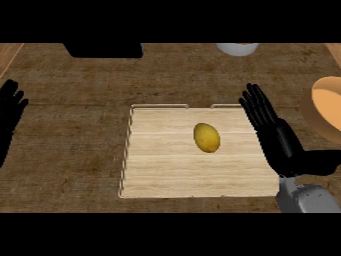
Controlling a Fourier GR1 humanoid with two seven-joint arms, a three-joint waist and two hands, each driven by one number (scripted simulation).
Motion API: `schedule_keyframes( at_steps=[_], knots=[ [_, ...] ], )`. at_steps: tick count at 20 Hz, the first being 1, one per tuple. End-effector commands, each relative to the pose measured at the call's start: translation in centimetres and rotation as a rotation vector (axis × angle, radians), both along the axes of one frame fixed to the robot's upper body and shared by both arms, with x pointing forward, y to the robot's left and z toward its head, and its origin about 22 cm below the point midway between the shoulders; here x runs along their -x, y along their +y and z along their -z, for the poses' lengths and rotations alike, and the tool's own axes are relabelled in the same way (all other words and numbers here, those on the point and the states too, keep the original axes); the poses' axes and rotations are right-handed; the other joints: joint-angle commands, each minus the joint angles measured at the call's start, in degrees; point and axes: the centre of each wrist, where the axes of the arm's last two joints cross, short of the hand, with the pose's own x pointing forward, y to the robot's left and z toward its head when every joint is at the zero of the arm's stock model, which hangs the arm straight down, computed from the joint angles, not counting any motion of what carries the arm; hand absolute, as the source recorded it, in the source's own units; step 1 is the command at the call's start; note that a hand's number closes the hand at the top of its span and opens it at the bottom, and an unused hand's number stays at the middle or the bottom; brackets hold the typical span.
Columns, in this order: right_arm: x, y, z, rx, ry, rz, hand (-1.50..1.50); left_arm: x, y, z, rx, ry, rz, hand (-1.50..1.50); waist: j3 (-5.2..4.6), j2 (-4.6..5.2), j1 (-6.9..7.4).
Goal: Pick the lemon from the tray and place it in the pot
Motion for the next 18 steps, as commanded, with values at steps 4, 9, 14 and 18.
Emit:
schedule_keyframes(
  at_steps=[4, 9, 14, 18],
  knots=[
    [-5.3, 3.4, -7.5, 0.305, -0.061, -0.469, 1.50, -1.6, -3.5, -2.1, 0.044, -0.196, 0.128, 0.00, 0.30, 2.69, 5.44],
    [-8.4, 0.0, -14.6, 0.891, -0.225, -0.447, -1.50, -2.6, -6.1, -2.9, 0.108, -0.254, 0.204, 0.00, 0.19, 3.48, 5.58],
    [-10.5, -0.6, -17.3, 0.929, -0.323, -0.818, -1.50, -3.2, -8.1, -2.1, 0.139, -0.270, 0.208, 0.00, 0.71, 3.72, 5.08],
    [-12.0, -0.3, -20.4, 1.047, -0.371, -0.948, -1.50, -4.3, -7.5, -1.9, 0.130, -0.269, 0.168, 0.00, 0.68, 3.16, 3.99]
  ],
)
